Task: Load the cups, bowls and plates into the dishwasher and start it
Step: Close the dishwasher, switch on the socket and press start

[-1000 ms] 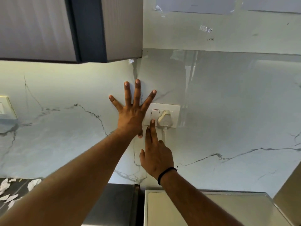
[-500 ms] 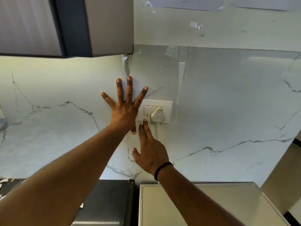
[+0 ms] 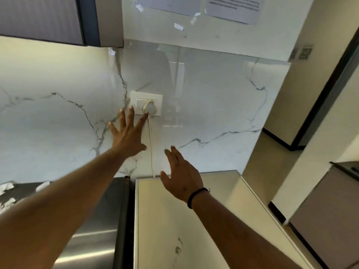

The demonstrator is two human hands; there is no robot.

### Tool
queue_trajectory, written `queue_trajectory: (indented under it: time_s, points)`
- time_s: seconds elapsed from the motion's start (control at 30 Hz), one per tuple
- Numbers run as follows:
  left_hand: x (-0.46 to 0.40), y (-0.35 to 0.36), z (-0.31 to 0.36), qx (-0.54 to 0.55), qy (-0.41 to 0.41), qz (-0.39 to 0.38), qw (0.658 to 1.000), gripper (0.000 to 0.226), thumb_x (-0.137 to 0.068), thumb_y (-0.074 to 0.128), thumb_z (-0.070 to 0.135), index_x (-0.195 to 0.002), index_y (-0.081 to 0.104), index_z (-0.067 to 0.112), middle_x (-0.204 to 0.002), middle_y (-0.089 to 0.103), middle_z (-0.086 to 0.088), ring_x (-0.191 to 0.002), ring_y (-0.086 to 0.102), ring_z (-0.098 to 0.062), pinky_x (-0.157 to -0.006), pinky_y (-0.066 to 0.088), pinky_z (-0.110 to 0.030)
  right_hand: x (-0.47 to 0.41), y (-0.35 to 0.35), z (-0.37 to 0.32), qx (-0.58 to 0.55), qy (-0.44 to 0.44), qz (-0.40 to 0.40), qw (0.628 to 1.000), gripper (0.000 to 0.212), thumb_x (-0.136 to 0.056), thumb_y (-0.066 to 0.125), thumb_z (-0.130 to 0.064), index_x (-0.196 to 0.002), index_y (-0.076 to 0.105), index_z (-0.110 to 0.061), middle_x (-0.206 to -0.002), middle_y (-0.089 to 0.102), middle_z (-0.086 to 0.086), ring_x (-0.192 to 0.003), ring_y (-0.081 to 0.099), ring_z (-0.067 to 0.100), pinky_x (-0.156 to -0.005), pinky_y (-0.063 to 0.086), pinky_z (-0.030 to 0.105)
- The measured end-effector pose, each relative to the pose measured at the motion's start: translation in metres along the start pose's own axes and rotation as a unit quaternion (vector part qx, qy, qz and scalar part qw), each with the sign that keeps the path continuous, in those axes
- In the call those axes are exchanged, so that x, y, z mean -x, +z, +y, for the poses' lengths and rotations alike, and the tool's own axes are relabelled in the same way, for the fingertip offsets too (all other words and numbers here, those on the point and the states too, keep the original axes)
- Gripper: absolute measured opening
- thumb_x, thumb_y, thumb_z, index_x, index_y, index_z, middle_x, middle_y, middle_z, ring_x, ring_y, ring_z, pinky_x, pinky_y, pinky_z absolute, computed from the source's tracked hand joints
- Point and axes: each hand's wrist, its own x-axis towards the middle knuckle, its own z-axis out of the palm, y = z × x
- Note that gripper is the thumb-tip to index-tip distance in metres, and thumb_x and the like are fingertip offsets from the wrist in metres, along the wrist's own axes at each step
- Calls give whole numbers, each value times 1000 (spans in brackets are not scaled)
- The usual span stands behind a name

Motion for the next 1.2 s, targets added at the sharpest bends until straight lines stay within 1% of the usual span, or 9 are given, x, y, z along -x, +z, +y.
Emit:
queue_trajectory:
  time_s: [0.17, 0.43, 0.5, 0.6, 0.7, 0.8, 0.9, 1.03, 1.2]
  points:
    - [101, 25, 33, 111, 34, 8, 993, 99, -85, 70, 56, -159, 6, 41, -169, -4, -4, -155, -8, -34, -122, 8, -62, 63, -11, 9, 1, 15, -13, 1000, 70, -97, 54, -40, -157, 24, -19, -164, 24, 5, -142, 39, 26, -114, 38, 39]
    - [249, 8, 84, 181, 41, -67, 980, 84, -84, 75, 51, -153, 33, 30, -158, 34, -6, -142, 38, -29, -113, 39, -49, 188, -16, 11, -68, 48, -29, 996, 58, -95, 59, -36, -147, 43, -17, -142, 55, 9, -127, 53, 28, -103, 47, 43]
    - [294, 17, 101, 175, 46, -149, 972, 76, -83, 76, 48, -149, 42, 28, -153, 43, -2, -138, 44, -23, -111, 40, -42, 233, -14, 17, -86, 55, -46, 994, 55, -94, 60, -35, -144, 47, -16, -135, 59, 9, -123, 56, 28, -99, 49, 41]
    - [368, 48, 120, 148, 59, -332, 930, 61, -88, 75, 36, -144, 53, 23, -153, 46, -2, -141, 42, -23, -116, 31, -37, 296, -4, 27, -105, 71, -89, 988, 51, -93, 62, -31, -140, 52, -14, -128, 64, 11, -117, 60, 30, -96, 50, 38]
    - [448, 88, 118, 68, 73, -436, 894, 69, -94, 69, 27, -154, 37, 17, -164, 28, -9, -147, 32, -29, -120, 28, -39, 355, 11, 36, -118, 95, -152, 977, 49, -95, 60, -29, -140, 52, -14, -132, 63, 12, -120, 59, 29, -99, 49, 38]
    - [501, 108, 111, 44, 61, -400, 913, 104, -86, 77, 21, -162, 7, 19, -169, -3, -3, -155, 0, -29, -124, 11, -39, 401, 27, 47, -110, 93, -246, 958, 52, -97, 58, -27, -145, 48, -12, -143, 55, 12, -132, 51, 28, -109, 43, 37]
    - [517, 115, 113, 34, 62, -360, 930, 115, -81, 81, 18, -161, -2, 20, -169, -7, -2, -155, -5, -29, -124, 7, -40, 424, 35, 58, -68, 76, -285, 953, 59, -98, 57, -27, -151, 39, -10, -156, 40, 11, -143, 37, 27, -117, 32, 37]
    - [530, 125, 112, 31, 48, -319, 946, 119, -80, 81, 15, -160, -7, 23, -168, -13, 1, -155, -11, -26, -127, 5, -44, 427, 56, 68, 42, 58, -339, 938, 73, -100, 53, -35, -158, 17, -10, -167, 12, 9, -153, 13, 30, -122, 22, 46]
    - [548, 152, 110, -20, 84, -218, 972, 123, -75, 79, 15, -160, -10, 24, -167, -16, -2, -154, -14, -32, -125, 2, -47, 434, 106, 58, 126, 54, -266, 954, 87, -91, 63, -31, -159, 11, -14, -167, 4, 5, -153, 5, 37, -123, 17, 50]
